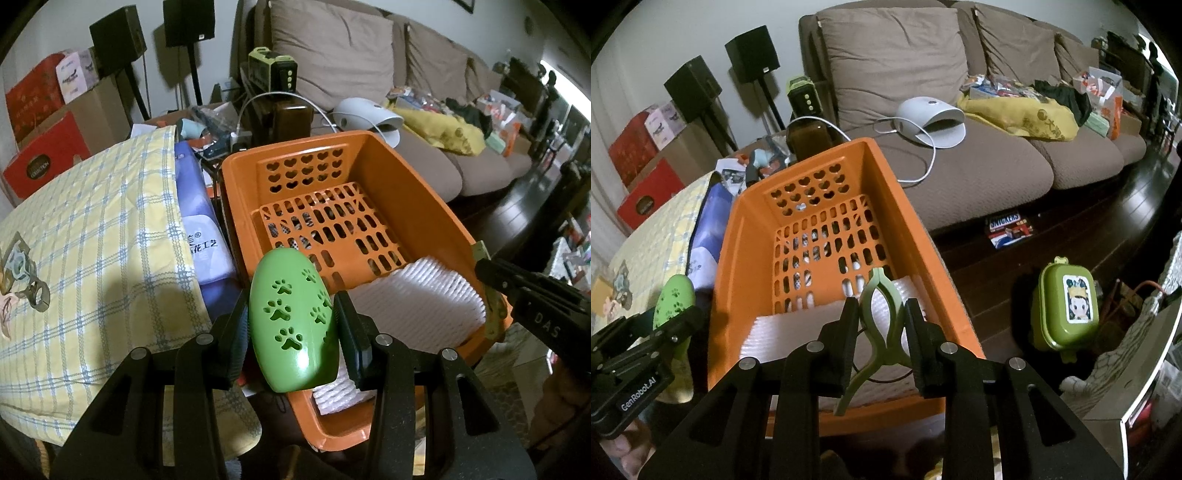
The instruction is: Organize objects
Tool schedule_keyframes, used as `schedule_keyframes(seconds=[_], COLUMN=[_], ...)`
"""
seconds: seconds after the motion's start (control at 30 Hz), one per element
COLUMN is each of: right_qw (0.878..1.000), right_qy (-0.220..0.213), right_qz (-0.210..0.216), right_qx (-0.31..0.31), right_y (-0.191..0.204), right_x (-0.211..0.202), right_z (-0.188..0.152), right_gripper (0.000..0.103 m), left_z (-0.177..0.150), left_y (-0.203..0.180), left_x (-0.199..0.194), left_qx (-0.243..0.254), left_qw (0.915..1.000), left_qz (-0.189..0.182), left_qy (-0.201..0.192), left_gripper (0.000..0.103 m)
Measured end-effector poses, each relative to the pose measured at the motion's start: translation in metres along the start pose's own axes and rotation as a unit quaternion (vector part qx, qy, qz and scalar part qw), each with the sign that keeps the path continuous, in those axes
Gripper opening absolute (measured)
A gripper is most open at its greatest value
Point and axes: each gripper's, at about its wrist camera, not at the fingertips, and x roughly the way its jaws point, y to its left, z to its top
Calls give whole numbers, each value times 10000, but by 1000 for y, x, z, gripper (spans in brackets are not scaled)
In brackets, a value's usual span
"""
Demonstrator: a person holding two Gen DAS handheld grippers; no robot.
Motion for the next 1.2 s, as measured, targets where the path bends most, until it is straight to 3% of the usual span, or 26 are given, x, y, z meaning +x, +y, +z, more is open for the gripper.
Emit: schedule_keyframes(seconds=[0.93,1.2], right_qw=[9996,9997], right_qy=[-61,-69], right_qz=[-69,62], right_qx=[-267,-223], right_y=[11,11], right_x=[9,9], right_z=[-3,-2], right_gripper=[25,25], left_z=[-4,-9], left_y=[-3,-13], left_x=[5,6], left_qx=[84,424], left_qw=[9999,9986], left_qz=[-118,-275], left_qy=[-54,-172], left_gripper=[41,41])
